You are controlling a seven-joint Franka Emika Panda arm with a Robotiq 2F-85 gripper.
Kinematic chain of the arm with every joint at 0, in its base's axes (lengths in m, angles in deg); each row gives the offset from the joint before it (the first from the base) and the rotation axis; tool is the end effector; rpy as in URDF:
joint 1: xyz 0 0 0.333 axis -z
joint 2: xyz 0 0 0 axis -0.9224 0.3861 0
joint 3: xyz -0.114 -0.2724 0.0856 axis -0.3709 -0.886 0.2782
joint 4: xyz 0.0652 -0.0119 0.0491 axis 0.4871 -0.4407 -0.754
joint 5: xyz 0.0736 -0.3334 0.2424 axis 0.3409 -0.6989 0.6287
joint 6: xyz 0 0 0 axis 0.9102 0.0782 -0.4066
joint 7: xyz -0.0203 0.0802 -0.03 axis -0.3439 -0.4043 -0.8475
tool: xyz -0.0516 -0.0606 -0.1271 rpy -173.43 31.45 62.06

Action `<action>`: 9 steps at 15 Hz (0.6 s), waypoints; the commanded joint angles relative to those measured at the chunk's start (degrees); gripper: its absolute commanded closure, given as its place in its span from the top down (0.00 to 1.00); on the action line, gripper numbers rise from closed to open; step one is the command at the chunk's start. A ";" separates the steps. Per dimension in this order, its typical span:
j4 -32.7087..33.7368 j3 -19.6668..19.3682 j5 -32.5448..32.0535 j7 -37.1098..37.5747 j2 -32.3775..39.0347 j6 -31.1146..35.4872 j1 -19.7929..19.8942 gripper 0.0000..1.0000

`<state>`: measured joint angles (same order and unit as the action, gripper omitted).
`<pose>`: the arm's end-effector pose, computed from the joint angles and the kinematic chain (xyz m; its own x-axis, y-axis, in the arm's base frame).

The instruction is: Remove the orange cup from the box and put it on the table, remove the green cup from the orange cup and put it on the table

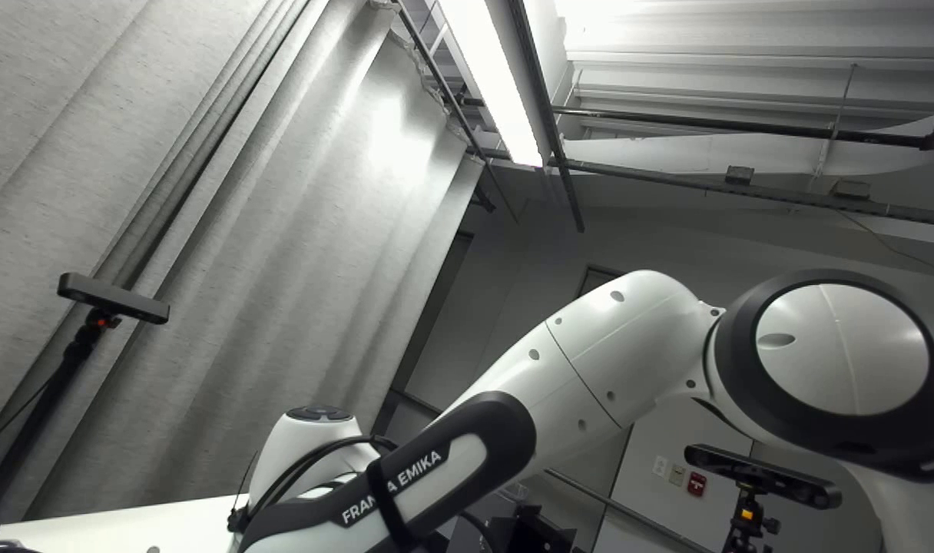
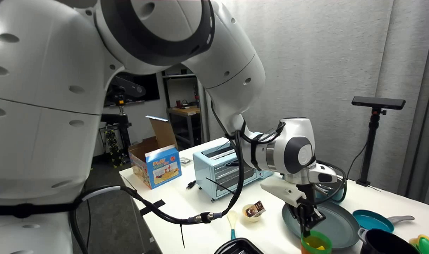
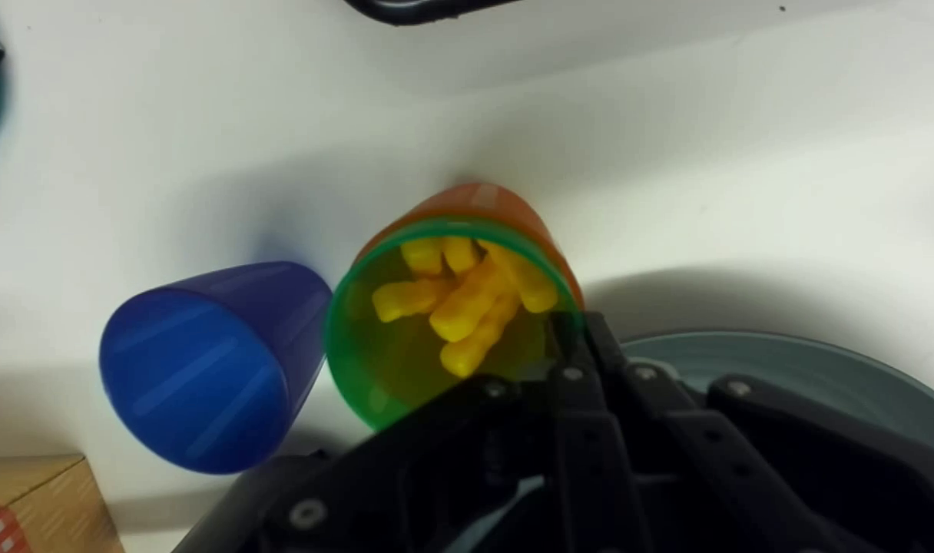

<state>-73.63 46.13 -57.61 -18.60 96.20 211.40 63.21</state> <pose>0.5863 -0.0225 0.1518 0.9810 -0.1922 0.0258 -0.1938 -0.9656 0.1733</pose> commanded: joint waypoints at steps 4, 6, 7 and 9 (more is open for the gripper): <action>-2.03 -1.36 -2.22 3.14 -3.64 1.53 -2.07 0.01; -2.12 -1.18 -2.40 3.52 -4.36 1.41 -2.23 0.01; -2.14 -1.10 -2.42 3.77 -4.70 1.25 -2.35 0.01; -2.21 -1.00 -2.52 4.34 -5.24 1.20 -2.58 0.01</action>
<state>-73.88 46.00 -58.64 -16.71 93.32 211.40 61.87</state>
